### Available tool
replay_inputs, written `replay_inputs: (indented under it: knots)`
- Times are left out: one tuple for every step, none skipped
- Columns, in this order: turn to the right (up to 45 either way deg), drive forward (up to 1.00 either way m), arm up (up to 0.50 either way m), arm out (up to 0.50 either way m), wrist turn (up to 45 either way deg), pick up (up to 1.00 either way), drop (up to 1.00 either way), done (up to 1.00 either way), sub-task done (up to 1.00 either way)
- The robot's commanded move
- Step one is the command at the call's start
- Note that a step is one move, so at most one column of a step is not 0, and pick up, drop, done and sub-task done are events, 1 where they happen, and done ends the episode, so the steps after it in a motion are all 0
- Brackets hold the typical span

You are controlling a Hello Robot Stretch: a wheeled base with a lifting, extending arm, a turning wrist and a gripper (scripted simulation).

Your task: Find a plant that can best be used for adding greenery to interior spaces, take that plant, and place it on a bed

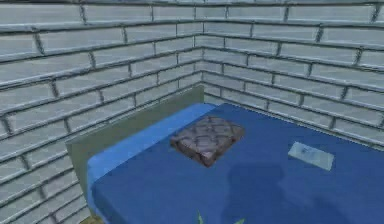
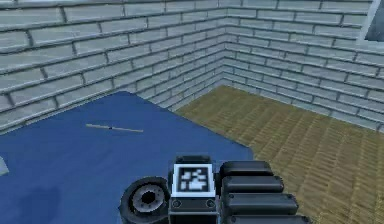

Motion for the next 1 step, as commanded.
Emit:
replay_inputs:
  knots:
    - [45.0, 0.0, 0.0, 0.0, 0.0, 0.0, 0.0, 0.0, 0.0]
